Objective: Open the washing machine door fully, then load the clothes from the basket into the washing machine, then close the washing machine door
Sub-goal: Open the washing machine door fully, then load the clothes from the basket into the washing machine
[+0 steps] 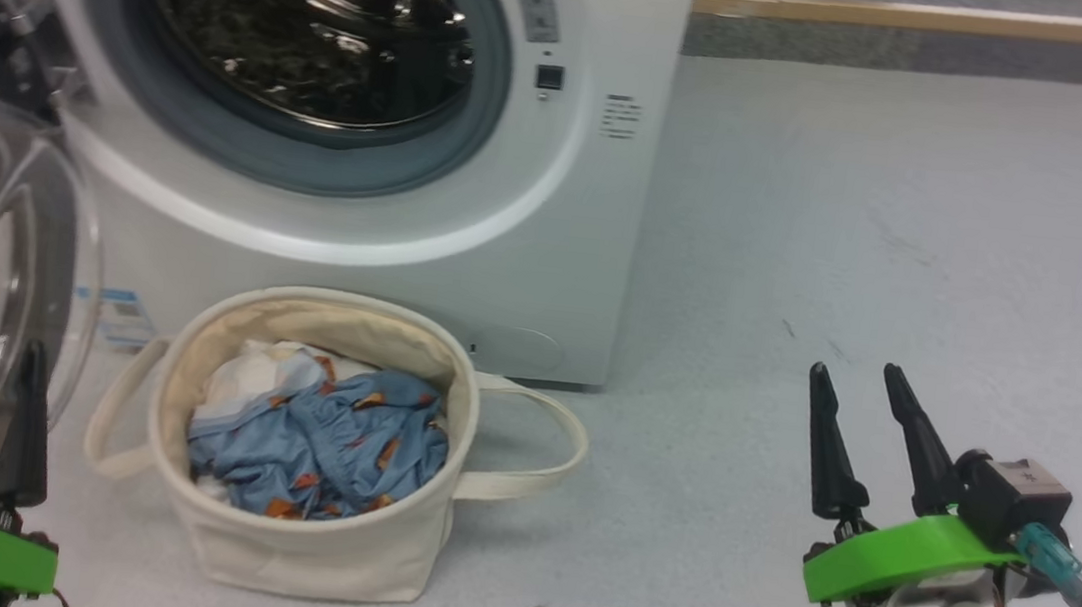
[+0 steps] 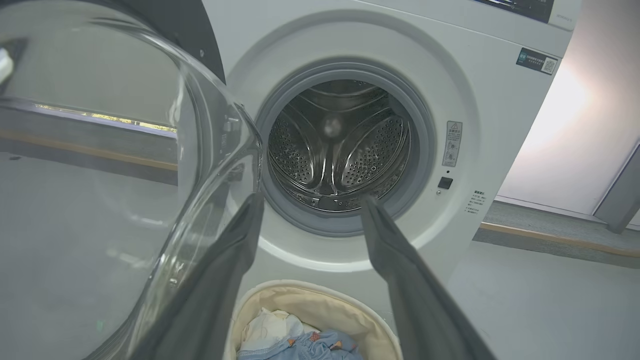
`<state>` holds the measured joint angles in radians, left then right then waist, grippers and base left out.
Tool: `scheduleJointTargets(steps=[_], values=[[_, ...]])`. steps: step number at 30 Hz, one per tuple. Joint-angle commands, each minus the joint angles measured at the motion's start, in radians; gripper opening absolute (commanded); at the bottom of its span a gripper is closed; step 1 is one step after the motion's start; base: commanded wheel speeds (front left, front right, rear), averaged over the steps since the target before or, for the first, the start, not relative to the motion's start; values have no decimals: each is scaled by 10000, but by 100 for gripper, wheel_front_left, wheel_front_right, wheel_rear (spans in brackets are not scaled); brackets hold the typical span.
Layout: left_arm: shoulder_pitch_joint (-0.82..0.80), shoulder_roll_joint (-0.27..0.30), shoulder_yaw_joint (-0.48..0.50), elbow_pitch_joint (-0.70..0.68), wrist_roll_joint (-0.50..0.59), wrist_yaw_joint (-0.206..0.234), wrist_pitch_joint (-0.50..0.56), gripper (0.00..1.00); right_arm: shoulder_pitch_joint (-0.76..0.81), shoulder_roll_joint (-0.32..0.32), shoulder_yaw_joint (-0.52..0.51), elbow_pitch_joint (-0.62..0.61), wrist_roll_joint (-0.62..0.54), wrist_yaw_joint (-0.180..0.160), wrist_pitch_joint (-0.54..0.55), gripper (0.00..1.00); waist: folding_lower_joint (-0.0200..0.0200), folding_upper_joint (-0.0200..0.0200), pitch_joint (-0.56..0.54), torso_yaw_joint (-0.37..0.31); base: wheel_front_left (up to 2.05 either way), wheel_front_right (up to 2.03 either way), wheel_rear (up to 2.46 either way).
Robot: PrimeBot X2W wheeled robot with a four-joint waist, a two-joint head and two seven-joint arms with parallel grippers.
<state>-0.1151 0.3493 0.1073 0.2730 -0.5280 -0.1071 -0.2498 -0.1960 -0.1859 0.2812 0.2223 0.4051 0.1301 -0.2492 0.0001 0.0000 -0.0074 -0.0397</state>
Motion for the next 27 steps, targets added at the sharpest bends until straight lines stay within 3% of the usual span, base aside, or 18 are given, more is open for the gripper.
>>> scheduleJointTargets(steps=[1,14,27], values=[[-275,236,504,-401,134,-57,-120,100,-260,-129,103,-383,-92,6,-126,100,-1,0,48,-302,0,0,0],[-329,47,576,-318,827,-186,-120,100,-274,-375,-93,-291,-87,6,-126,100,-1,0,-2,-39,0,0,0],[-528,135,632,64,814,-230,-120,100,-242,-304,-88,-113,-44,6,-126,100,-1,0,-12,337,13,-10,-3]])
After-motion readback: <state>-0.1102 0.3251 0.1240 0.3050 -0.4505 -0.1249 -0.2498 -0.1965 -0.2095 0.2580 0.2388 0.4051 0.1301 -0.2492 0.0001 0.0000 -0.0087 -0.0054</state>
